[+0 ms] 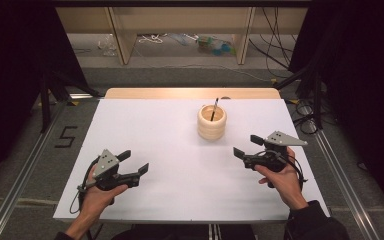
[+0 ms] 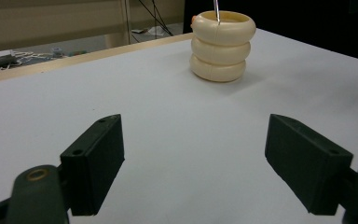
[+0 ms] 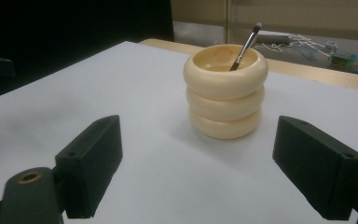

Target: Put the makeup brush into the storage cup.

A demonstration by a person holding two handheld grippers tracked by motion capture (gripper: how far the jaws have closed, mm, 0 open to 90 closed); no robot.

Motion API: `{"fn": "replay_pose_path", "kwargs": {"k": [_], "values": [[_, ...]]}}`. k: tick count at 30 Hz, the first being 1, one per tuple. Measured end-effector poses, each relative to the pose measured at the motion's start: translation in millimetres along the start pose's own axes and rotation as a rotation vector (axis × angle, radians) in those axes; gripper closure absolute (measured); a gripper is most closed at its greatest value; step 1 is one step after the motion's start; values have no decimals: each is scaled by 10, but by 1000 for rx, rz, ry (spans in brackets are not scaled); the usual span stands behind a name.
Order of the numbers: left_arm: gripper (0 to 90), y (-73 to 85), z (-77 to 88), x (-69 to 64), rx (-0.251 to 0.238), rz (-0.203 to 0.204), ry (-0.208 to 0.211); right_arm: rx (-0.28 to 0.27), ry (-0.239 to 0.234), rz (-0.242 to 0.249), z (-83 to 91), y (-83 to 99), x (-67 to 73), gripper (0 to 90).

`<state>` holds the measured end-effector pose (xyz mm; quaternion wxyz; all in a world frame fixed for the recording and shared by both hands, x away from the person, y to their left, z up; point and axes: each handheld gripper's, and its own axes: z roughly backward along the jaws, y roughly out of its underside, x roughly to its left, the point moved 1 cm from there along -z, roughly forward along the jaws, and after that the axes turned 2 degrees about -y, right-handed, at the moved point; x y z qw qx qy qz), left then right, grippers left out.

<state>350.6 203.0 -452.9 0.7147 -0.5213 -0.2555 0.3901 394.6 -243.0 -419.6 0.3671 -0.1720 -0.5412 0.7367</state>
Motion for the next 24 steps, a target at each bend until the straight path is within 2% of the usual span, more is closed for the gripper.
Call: {"fn": "replay_pose_path", "kwargs": {"k": [1, 2, 6, 13, 15, 19, 21, 22, 23, 24], "values": [[197, 1, 0, 3, 0, -1, 0, -4, 9, 9, 11, 14, -8, 169], [197, 3, -2, 3, 0, 1, 0, 13, 15, 5, 31, 25, -8, 169], [197, 0, 0, 0, 1, 3, -3, 34, 12, -2, 62, 80, -9, 169], [197, -2, 0, -2, -2, 2, 1, 26, 16, 2, 108, 128, 8, 166], [197, -3, 1, -2, -6, 7, 2, 33, 4, -10, 144, 149, 14, 165], [197, -6, -1, -4, -7, 4, 4, 47, 1, 4, 157, 200, 12, 163], [197, -7, 4, -8, -4, 4, -1, 43, 5, 5, 166, 218, 14, 163], [197, -7, 4, -9, -4, 4, -1, 49, -7, -4, 177, 224, 20, 163], [197, -8, 5, -9, -5, 5, -1, 37, 4, 1, 181, 229, 20, 163], [197, -7, 6, -8, -4, 6, -1, 44, -11, -11, 194, 232, 35, 163]]}}
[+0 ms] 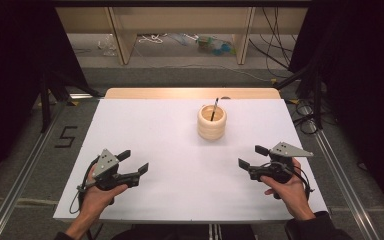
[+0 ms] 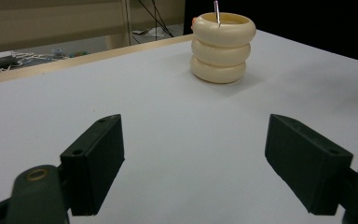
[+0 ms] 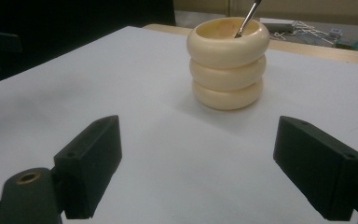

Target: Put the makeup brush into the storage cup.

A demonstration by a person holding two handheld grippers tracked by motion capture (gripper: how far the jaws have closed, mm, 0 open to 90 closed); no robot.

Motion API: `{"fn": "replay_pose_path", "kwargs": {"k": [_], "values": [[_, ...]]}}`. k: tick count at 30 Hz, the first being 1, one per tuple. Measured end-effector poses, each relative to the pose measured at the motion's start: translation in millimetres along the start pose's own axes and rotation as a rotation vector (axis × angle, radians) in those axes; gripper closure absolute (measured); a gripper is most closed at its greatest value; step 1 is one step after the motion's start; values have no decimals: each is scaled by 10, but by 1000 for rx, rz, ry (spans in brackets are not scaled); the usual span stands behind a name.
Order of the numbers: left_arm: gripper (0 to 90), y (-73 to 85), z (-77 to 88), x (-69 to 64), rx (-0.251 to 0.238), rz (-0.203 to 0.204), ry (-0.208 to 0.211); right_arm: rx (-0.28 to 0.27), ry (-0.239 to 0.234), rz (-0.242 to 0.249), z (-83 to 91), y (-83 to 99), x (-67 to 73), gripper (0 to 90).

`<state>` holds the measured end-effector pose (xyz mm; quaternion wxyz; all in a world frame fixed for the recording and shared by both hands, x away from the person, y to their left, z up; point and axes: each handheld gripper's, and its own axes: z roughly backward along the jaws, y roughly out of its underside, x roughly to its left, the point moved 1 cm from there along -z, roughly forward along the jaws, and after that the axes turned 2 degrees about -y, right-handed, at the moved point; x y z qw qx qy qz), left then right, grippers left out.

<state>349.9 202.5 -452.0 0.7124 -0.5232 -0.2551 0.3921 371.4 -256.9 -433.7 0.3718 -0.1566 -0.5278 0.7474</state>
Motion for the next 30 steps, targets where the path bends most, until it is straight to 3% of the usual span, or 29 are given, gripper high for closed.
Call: {"fn": "replay_pose_path", "kwargs": {"k": [9, 13, 30], "values": [[197, -1, 7, -15, 2, 0, 3, -28, 18, 28, 40, 44, 46, 164], [197, -1, 11, -20, 2, 3, 5, -3, 15, 17, 60, 49, 56, 164], [197, 3, 7, -18, 5, -2, 7, -18, 3, 15, 42, 51, 49, 165]]}}
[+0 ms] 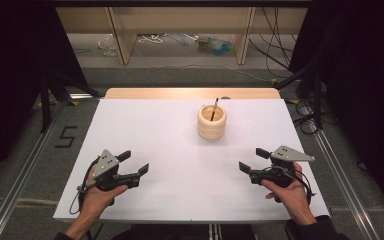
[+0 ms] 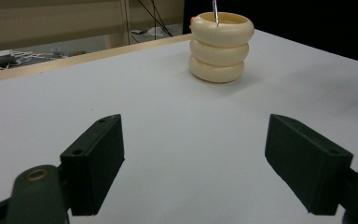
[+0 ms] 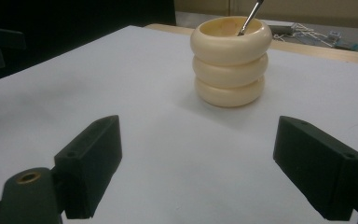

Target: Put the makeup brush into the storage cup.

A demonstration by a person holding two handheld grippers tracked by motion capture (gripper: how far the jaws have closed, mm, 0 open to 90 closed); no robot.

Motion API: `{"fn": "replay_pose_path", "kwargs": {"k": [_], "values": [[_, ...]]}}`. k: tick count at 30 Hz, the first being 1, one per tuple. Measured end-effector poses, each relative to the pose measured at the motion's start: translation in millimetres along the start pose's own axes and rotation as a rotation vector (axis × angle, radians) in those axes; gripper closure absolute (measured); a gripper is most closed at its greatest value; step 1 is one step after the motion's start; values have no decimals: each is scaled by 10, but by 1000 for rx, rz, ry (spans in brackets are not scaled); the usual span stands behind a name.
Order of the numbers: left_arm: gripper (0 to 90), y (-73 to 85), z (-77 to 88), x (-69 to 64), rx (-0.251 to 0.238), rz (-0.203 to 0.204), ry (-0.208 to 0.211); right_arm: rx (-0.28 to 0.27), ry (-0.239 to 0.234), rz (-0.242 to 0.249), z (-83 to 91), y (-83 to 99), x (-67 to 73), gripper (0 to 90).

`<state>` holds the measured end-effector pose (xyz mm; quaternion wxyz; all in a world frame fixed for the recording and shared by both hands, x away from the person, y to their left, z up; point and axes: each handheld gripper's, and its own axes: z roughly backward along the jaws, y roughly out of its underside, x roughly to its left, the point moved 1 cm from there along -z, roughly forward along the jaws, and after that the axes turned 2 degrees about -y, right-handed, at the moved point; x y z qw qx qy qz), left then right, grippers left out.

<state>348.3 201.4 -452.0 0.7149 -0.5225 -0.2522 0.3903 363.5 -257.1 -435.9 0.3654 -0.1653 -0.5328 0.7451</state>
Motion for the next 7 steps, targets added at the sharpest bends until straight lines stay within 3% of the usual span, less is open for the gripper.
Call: {"fn": "replay_pose_path", "kwargs": {"k": [7], "values": [[197, -3, -12, 2, -5, 1, 5, 3, 3, -5, 3, 1, -5, 164]]}}
